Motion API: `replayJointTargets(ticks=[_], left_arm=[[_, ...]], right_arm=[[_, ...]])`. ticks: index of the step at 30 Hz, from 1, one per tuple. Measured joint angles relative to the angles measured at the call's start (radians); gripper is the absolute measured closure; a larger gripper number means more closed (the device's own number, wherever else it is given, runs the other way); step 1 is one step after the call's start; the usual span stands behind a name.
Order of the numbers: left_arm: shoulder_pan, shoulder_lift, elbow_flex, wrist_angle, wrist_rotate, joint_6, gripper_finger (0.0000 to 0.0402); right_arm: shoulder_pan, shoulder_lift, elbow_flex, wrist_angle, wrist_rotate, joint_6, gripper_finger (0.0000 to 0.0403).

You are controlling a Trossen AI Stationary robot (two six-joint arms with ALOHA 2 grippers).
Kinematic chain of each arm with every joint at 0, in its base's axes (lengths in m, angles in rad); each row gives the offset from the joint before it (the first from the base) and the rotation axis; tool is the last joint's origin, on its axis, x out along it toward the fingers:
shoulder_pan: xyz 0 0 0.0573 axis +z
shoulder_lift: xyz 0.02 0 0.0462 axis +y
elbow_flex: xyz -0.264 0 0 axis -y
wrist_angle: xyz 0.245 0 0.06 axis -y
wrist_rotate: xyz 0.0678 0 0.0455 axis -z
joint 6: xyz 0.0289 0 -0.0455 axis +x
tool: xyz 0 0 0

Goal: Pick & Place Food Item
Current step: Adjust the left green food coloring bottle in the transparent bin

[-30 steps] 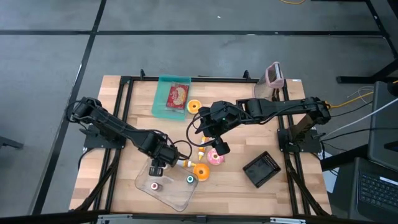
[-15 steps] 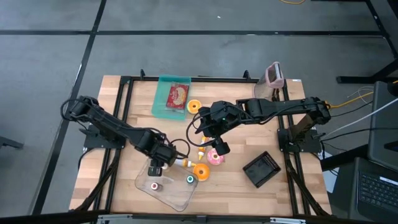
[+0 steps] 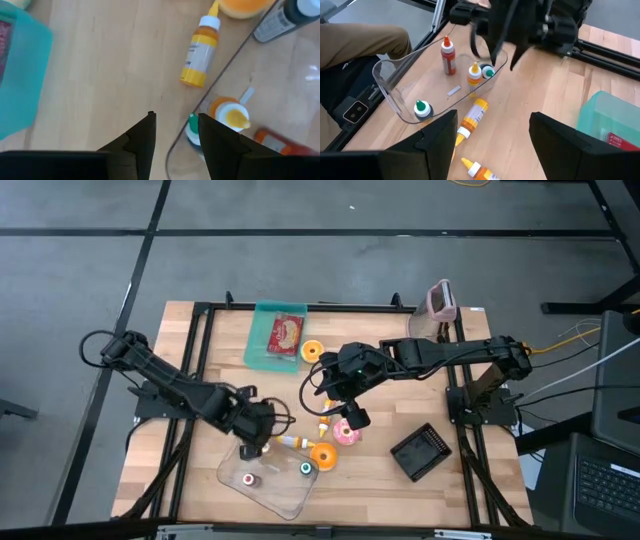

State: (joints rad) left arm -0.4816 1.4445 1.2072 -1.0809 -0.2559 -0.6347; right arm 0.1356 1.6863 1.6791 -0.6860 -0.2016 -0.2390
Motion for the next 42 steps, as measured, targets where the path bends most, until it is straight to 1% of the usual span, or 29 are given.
replayJointTargets(ticks=[3, 6, 11, 14, 15, 16, 19, 20, 22, 24, 26, 28, 31, 33, 36, 38, 42], left_arm=[[-0.059, 0.000, 0.000, 0.000, -0.059, -0.086, 0.0260], [-0.101, 0.015, 0.000, 0.001, -0.065, -0.137, 0.0260], [-0.133, 0.026, 0.000, 0.002, -0.068, -0.141, 0.0260], [-0.134, 0.026, 0.000, 0.001, -0.128, -0.146, 0.0260], [-0.139, 0.026, 0.000, 0.001, -0.168, -0.156, 0.0260], [-0.149, 0.026, 0.000, 0.001, -0.220, -0.165, 0.0260], [-0.185, 0.026, 0.000, 0.007, -0.382, -0.198, 0.0260], [-0.203, 0.026, 0.000, 0.007, -0.445, -0.221, 0.0260], [-0.251, 0.026, 0.000, 0.006, -0.579, -0.273, 0.0260], [-0.323, 0.025, -0.002, 0.004, -0.705, -0.324, 0.0260], [-0.405, 0.009, -0.017, -0.011, -0.832, -0.388, 0.0260], [-0.485, -0.016, -0.040, -0.065, -0.941, -0.493, 0.0260], [-0.594, -0.073, -0.110, -0.166, -1.019, -0.704, 0.0260], [-0.662, -0.119, -0.178, -0.170, -1.062, -0.800, 0.0260], [-0.742, -0.175, -0.271, -0.156, -1.119, -0.867, 0.0260], [-0.775, -0.203, -0.321, -0.155, -1.155, -0.886, 0.0261], [-0.798, -0.249, -0.402, -0.158, -1.247, -0.891, 0.0261]], right_arm=[[0.000, 0.000, 0.000, -0.005, 0.001, 0.000, 0.0158], [0.000, 0.000, 0.000, -0.004, 0.003, -0.003, 0.0158], [0.000, 0.000, 0.000, -0.002, 0.003, -0.004, 0.0158], [0.000, 0.000, 0.000, 0.015, 0.004, 0.000, 0.0158], [0.000, 0.000, 0.000, 0.025, 0.022, 0.000, 0.0158], [0.001, 0.000, 0.000, 0.040, 0.063, 0.003, 0.0158], [-0.003, 0.000, 0.000, 0.094, 0.256, 0.022, 0.0158], [-0.011, 0.000, 0.000, 0.106, 0.304, 0.033, 0.0158], [-0.033, 0.001, 0.000, 0.112, 0.341, 0.068, 0.0158], [-0.057, 0.007, 0.000, 0.110, 0.336, 0.104, 0.0158], [-0.080, 0.010, -0.001, 0.115, 0.293, 0.125, 0.0158], [-0.101, 0.018, -0.011, 0.191, 0.251, 0.146, 0.0158], [-0.142, 0.030, -0.063, 0.303, 0.159, 0.203, 0.0158], [-0.170, 0.044, -0.113, 0.372, 0.075, 0.270, 0.0158], [-0.205, 0.083, -0.163, 0.426, -0.086, 0.411, 0.0158], [-0.218, 0.125, -0.169, 0.431, -0.168, 0.486, 0.0158], [-0.219, 0.232, -0.169, 0.534, -0.317, 0.610, 0.0158]])
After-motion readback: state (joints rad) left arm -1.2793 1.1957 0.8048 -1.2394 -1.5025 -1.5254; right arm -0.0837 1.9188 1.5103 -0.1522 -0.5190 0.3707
